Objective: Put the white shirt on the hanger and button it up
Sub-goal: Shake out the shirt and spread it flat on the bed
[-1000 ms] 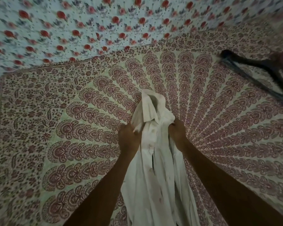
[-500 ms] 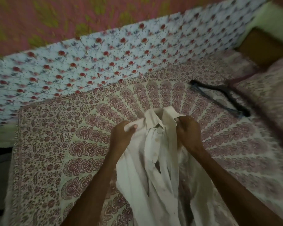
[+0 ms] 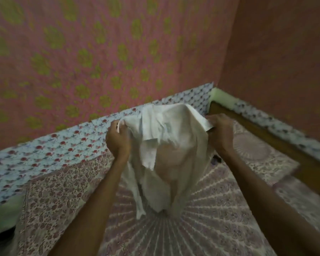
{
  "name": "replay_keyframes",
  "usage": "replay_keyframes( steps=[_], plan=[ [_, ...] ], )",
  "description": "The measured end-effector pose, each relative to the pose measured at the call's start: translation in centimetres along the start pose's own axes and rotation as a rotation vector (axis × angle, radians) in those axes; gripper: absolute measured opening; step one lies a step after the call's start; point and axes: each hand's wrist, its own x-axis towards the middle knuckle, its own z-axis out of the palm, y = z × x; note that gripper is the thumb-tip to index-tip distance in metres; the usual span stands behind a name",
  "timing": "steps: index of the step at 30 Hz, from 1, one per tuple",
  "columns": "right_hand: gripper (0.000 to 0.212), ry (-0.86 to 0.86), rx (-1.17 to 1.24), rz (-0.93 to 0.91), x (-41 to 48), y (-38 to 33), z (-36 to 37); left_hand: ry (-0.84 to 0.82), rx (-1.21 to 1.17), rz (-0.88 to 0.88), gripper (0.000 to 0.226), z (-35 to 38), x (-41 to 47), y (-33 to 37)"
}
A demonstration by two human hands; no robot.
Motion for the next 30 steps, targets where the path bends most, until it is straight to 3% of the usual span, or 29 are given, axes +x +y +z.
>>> replay_keyframes(
  steps=[2, 5, 6, 7, 10, 11, 13, 15, 18, 20, 22, 30],
  plan=[
    [0.019, -0.130, -0.075, -0.080, 0.9, 0.8, -2.5, -0.094, 0.135, 0.128, 0.024, -0.2, 0.2, 3.0],
    [0.013, 0.171, 0.096, 0.254, 2.7, 2.4, -6.9, -0.103, 0.149, 0.083, 0.020, -0.5, 0.3, 7.4],
    [0.016, 0.232, 0.117, 0.285, 2.9, 2.5, -8.3, -0.098, 0.114, 0.090, 0.019, -0.5, 0.3, 8.6],
    [0.018, 0.180, 0.121, 0.245, 3.2, 2.8, -9.4, -0.116, 0.086, 0.105, 0.018, -0.5, 0.2, 9.8],
    [0.022, -0.208, 0.156, -0.022, 5.0, 4.2, -13.5, -0.238, 0.040, 0.208, 0.021, -0.7, -0.9, 14.4],
    [0.026, -0.239, 0.165, -0.059, 5.6, 4.8, -14.7, -0.312, 0.026, 0.272, 0.019, -1.0, -1.1, 15.6],
    [0.030, -0.136, 0.227, -0.068, 7.0, 6.5, -17.0, -0.471, -0.022, 0.364, 0.021, -1.5, -1.4, 17.4],
    [0.017, -0.080, 0.319, -0.047, 8.0, 7.8, -19.4, -0.575, -0.035, 0.333, 0.016, -2.1, -1.5, 18.4],
    [0.006, -0.400, 0.349, -0.115, 8.7, 9.0, -22.9, -0.517, -0.043, 0.302, 0.014, -2.4, -1.2, 18.9],
    [0.007, -0.486, 0.443, -0.132, 8.5, 9.8, -24.9, -0.388, -0.063, 0.273, 0.022, -2.3, -1.5, 19.2],
    [0.009, -0.421, 0.543, -0.101, 8.5, 11.1, -25.6, -0.311, -0.094, 0.193, 0.028, -2.4, -1.9, 19.5],
    [0.036, -0.166, 0.569, 0.053, 7.9, 14.0, -25.4, -0.317, -0.094, 0.038, 0.033, -2.2, -4.6, 22.1]
  ],
)
